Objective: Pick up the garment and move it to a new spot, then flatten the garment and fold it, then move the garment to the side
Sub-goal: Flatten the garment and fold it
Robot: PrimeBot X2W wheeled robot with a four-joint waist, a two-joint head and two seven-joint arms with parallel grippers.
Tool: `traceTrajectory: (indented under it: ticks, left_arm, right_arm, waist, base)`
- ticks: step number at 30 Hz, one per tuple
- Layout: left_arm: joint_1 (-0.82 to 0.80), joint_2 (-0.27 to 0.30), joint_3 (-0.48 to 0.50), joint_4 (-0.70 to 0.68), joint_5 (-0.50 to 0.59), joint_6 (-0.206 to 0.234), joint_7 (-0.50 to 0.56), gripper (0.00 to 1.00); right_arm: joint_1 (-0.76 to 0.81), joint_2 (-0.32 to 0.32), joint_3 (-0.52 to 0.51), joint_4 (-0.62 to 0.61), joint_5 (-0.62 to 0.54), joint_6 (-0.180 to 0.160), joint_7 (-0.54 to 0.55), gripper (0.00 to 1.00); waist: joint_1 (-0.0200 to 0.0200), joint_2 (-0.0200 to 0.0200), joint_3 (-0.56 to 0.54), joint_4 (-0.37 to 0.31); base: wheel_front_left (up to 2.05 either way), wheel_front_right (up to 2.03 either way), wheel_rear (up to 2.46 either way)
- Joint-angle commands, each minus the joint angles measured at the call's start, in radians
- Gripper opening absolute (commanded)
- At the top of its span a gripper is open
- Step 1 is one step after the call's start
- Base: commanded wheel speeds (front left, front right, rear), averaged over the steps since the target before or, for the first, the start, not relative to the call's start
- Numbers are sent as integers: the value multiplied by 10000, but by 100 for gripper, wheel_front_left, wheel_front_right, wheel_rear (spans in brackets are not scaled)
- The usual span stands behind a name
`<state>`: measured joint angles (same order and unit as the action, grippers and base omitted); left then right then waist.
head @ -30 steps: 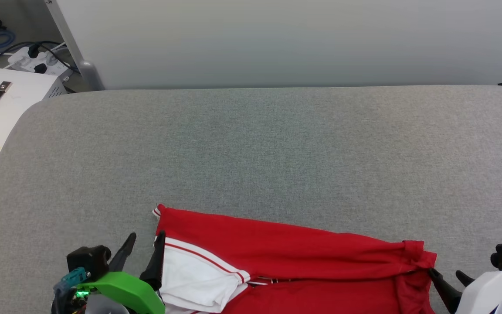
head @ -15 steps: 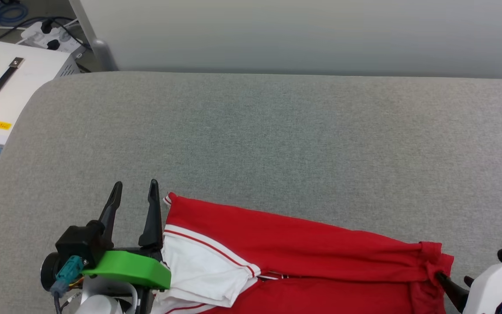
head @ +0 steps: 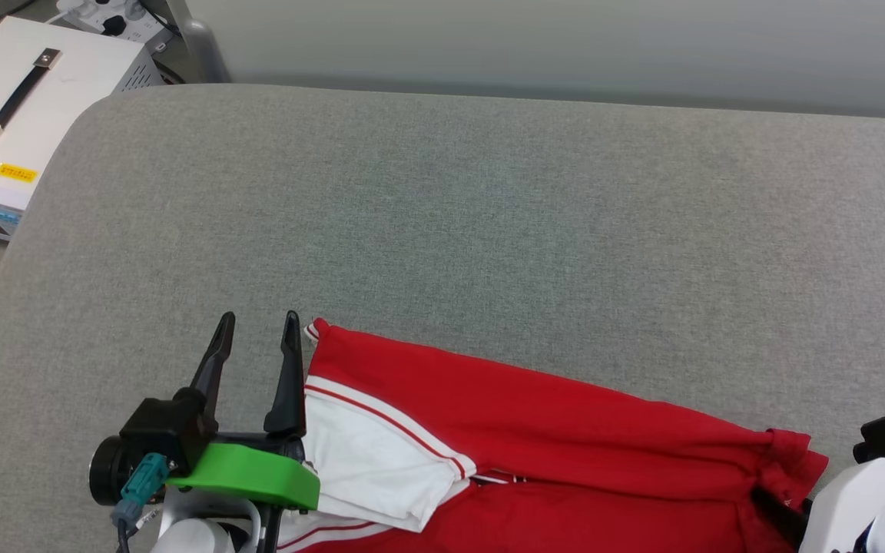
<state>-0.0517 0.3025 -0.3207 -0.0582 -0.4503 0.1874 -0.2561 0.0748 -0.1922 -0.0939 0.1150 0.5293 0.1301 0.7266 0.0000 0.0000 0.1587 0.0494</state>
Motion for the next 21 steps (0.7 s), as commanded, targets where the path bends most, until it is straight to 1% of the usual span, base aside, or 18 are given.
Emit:
traceTrajectory:
  ticks: [1, 5, 9, 14, 16, 21]
  left_arm:
    - [99, -106, 20, 60, 131, -81, -56, 100]
    - [178, -180, 41, 215, 220, -177, -56, 100]
    - [248, -164, 4, 356, 337, -166, -56, 100]
    - [334, -135, 7, 415, 378, -129, -56, 100]
    - [386, -87, -13, 444, 451, -84, -56, 100]
    - [511, -80, -112, 507, 511, 2, -17, 100]
  right_arm:
    - [-74, 264, 321, 357, 137, 6, 70, 0]
    - [-299, 84, 281, 428, 274, 6, -132, 0]
    - [-569, -219, 178, 347, 373, 6, -275, 0]
    - [-839, -667, -249, 177, 309, 6, -199, 0]
    - [-895, -801, -588, 150, 243, 6, -90, 0]
    - [-879, -1123, -1960, 267, 26, 6, 292, 0]
  waist:
    - [0, 0, -53, -20]
    - [0, 0, -240, -76]
    - [0, 0, -430, -141]
    - [0, 0, -616, -234]
    - [0, 0, -707, -292]
    - [0, 0, -943, -426]
  base:
    - [0, 0, 0]
    - [0, 0, 0]
    - [0, 0, 0]
    - [0, 0, 0]
    - [0, 0, 0]
    - [0, 0, 0]
